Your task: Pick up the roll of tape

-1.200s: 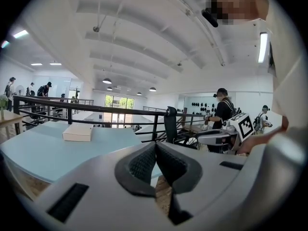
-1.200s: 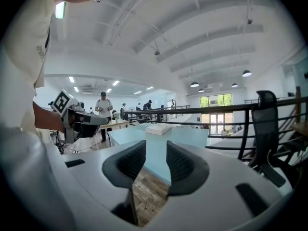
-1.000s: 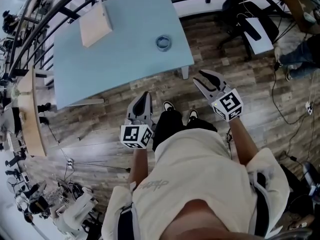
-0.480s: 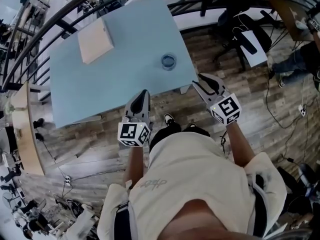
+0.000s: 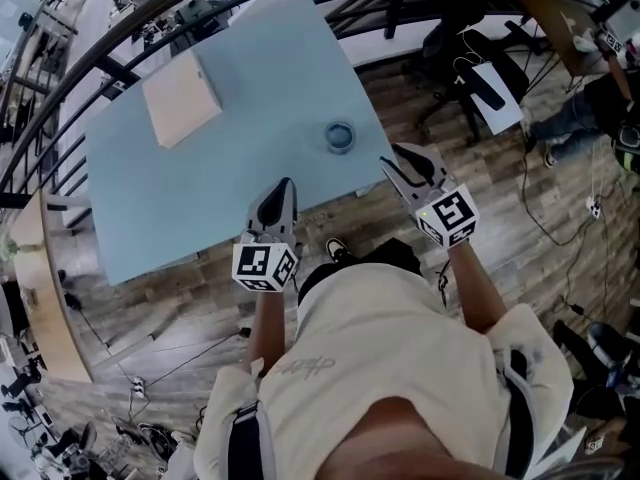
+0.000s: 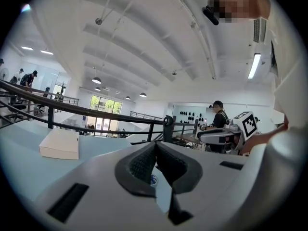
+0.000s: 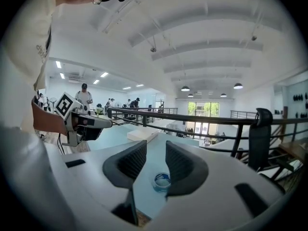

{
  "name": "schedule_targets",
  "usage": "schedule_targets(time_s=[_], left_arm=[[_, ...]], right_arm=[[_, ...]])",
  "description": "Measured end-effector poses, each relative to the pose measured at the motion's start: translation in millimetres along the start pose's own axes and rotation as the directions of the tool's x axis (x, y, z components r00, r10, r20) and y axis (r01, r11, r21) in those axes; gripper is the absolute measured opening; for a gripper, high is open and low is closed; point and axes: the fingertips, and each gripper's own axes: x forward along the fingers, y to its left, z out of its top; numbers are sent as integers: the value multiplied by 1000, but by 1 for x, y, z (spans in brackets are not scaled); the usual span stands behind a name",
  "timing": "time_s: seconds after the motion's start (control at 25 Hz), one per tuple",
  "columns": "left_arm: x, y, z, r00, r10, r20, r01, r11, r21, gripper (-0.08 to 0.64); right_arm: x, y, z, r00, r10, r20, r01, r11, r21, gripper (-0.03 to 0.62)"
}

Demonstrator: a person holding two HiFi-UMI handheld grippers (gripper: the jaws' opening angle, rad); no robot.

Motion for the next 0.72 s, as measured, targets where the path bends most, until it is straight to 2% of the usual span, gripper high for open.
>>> schedule_targets(time_s=[0.16, 0.36, 0.52, 0.72], left_arm=[[7, 12, 6, 1000, -12, -9, 12, 1000, -2, 19], [15, 27, 11, 1000, 1, -25, -2, 1000, -26, 18], [37, 28, 8, 999, 22, -46, -23, 1000, -10, 18], [69, 30, 27, 997, 58, -46, -57, 998, 21, 20]], right_arm=[[12, 0, 11, 1000, -8, -1, 8, 1000, 4, 118], [31, 3, 14, 999, 33, -34, -32, 999, 5, 117], [46, -17, 7, 998, 61, -20, -61, 998, 21, 117], [71, -48, 8, 994, 107, -10, -106, 994, 13, 120]])
